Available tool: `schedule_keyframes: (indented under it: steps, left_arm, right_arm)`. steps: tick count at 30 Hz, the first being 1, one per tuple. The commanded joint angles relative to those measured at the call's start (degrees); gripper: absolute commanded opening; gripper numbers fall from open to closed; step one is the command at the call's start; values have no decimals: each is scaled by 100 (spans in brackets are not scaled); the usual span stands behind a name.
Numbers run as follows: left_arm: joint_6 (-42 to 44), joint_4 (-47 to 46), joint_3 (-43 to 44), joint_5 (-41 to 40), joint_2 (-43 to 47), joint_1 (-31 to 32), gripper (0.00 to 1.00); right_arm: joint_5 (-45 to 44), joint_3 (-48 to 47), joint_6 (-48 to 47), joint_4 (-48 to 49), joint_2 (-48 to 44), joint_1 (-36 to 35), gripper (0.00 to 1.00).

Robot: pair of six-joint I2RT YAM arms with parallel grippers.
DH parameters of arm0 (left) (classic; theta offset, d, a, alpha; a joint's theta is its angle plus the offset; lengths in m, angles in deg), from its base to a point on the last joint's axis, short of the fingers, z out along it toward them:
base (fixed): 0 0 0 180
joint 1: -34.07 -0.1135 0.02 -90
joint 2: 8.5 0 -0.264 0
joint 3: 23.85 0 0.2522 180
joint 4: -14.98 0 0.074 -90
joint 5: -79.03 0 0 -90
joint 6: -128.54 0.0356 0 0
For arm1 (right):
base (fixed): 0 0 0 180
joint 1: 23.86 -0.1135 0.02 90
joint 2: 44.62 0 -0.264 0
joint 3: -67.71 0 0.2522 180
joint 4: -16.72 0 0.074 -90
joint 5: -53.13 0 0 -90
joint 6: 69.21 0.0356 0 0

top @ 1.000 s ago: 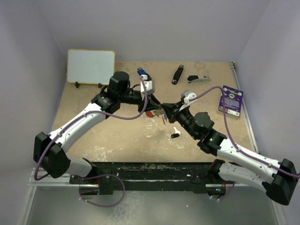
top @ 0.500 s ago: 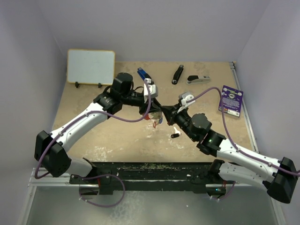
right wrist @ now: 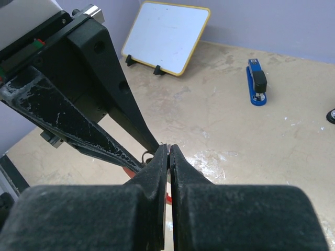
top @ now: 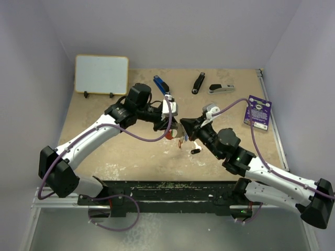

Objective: Put the keys on the keyring

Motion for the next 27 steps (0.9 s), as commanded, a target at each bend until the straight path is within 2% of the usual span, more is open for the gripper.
schedule_keyframes:
  steps: [1, 11, 20, 27]
  left_arm:
    - [218, -45, 279, 235, 55, 29, 26]
    - [4, -349, 195, 411, -4, 26, 27]
    - [-51, -676, 15, -57, -40, -19, 27]
    - [-8, -714, 17, -19, 2, -158, 27]
  right_arm:
    - [-28, -268, -9, 435, 2, 1, 0]
    - [138, -324, -14, 364, 46, -8, 0]
    - [336, -447, -25, 121, -110, -16, 0]
    - [457, -519, -4, -16, -48, -34, 0]
